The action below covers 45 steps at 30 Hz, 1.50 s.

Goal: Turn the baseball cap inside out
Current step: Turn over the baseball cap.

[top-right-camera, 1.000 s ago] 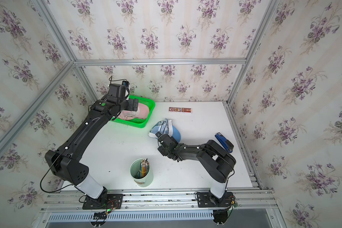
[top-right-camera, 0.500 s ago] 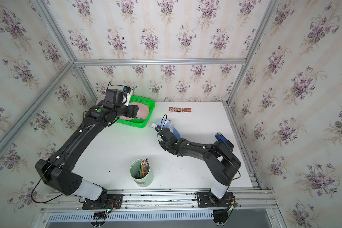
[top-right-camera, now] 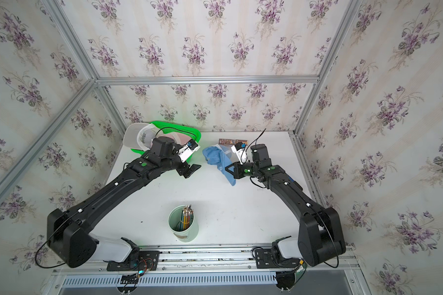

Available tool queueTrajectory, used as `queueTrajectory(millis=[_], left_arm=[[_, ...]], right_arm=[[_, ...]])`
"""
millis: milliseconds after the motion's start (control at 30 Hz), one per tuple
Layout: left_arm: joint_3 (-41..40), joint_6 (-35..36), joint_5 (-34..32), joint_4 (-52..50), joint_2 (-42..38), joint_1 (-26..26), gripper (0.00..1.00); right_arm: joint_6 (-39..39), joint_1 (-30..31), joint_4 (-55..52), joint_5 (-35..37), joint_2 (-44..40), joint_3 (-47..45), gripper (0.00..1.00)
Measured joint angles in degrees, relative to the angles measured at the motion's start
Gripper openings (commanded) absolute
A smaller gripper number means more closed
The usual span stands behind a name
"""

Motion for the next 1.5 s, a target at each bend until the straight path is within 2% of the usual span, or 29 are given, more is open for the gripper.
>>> queueTrajectory(millis=[167,233,267,300,333,367,400,533,700,767,800,867,1000,1033,1100,1167,1233,1267,1400,1500], left_arm=[[1.2,0.1,1.6,1.8,4.8,1.1,0.91],[2.3,0.5,2.8,2.4,6.5,1.8,0.87],[3.2,0.7,3.3,2.5,7.5,2.1,0.81],[4.3,1.0,4.2,2.5,8.6,2.1,0.72],[5.1,1.3,5.1,2.5,9.3,2.1,0.52],[6.3,1.6,6.4,2.0,10.3,2.2,0.24],[7.7,2.1,8.3,1.2,11.3,2.3,0.02],[12.8,5.2,18.3,-4.5,13.9,3.9,0.0],[19.6,9.0,37.4,-16.0,16.9,10.8,0.0],[22.3,9.9,41.0,-20.4,17.5,11.3,0.01],[23.1,10.6,42.3,-21.9,17.5,10.9,0.01],[24.9,11.0,43.3,-24.7,17.9,9.4,0.0],[32.5,12.5,46.0,-30.6,23.6,6.8,0.0],[34.0,12.6,46.9,-31.9,25.0,6.4,0.0],[36.5,12.0,48.4,-33.9,27.6,5.8,0.0],[36.9,8.7,48.7,-33.8,28.5,5.7,0.0],[35.7,1.8,48.1,-30.3,28.3,6.0,0.0],[34.6,-2.1,47.8,-27.8,28.0,6.2,0.0],[31.9,-19.4,45.9,-17.2,28.3,7.2,0.0],[33.3,-26.8,43.9,-13.0,29.9,6.8,0.0]], right_arm=[[1.5,-0.1,-0.5,-6.7,-3.0,-2.6,0.0],[2.4,-0.1,-0.3,-8.5,-4.0,-4.0,0.0],[2.5,-0.1,-0.5,-9.3,-4.5,-4.6,0.0],[2.5,-0.1,-0.6,-10.0,-4.8,-5.0,0.0],[2.5,-0.1,-0.7,-10.5,-5.1,-5.2,0.0],[2.5,-0.1,-0.7,-11.1,-5.6,-5.5,0.0],[2.5,-0.1,-0.5,-11.6,-6.1,-5.9,0.0],[2.6,-0.9,1.6,-14.4,-6.7,-8.2,0.0],[4.7,-3.7,9.7,-19.3,-5.2,-12.3,0.0],[5.7,-6.3,13.2,-20.3,-3.6,-12.2,0.01],[6.5,-7.8,15.0,-20.8,-2.9,-12.2,0.06],[8.4,-10.1,18.1,-21.8,-1.4,-11.6,0.1],[8.8,-11.8,19.7,-20.2,5.9,-4.8,0.25],[8.3,-12.0,19.1,-19.6,8.1,-2.7,0.3],[6.2,-12.3,16.1,-16.8,13.9,2.9,0.49],[4.8,-12.5,12.9,-12.5,18.3,7.3,0.59],[4.1,-12.6,10.1,-7.2,20.3,9.6,0.81],[4.5,-12.5,9.0,-3.5,19.9,9.7,0.89],[5.8,-11.4,7.7,8.9,9.3,3.2,0.99],[7.4,-10.7,8.6,13.6,-1.0,-2.0,0.99]])
